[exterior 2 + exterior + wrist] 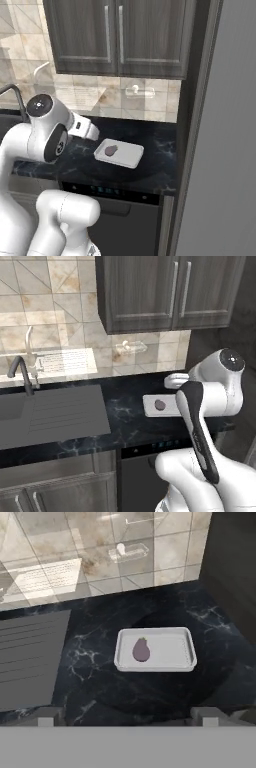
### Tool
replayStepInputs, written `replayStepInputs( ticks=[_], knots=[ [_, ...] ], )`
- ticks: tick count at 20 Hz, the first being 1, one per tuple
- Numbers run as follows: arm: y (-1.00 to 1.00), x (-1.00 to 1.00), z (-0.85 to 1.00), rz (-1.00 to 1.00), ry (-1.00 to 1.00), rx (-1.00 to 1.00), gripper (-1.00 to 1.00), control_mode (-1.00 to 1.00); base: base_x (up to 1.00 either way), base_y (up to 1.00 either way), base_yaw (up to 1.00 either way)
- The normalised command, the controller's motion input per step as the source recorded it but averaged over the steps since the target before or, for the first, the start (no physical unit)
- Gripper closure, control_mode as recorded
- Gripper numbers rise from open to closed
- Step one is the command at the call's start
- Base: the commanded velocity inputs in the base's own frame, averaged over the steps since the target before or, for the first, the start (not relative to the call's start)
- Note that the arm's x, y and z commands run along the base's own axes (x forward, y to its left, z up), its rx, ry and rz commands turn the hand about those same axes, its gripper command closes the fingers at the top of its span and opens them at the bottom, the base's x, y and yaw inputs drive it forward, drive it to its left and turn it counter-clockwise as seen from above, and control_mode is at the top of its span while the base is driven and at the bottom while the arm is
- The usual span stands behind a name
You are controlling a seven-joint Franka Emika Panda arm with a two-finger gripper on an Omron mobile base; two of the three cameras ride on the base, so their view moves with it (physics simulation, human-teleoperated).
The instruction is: Take the garlic and eggplant out of the freezer and place them in the tupperware container on the counter. Then put the tupperware containing the vegetables back in the freezer.
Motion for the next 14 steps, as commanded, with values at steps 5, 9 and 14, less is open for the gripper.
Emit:
replayStepInputs(
  ticks=[5, 9, 14],
  knots=[
    [0.02, -0.75, 0.41, 0.00, 0.25, 0.12, -1.00, -1.00, 0.00, 0.00, 0.00],
    [0.00, -0.61, 0.02, 0.00, 0.30, 0.14, -1.00, -1.00, 0.00, 0.00, 0.00],
    [0.02, -0.44, 0.00, 0.00, 0.23, 0.05, -1.00, -1.00, 0.00, 0.00, 0.00]
  ],
)
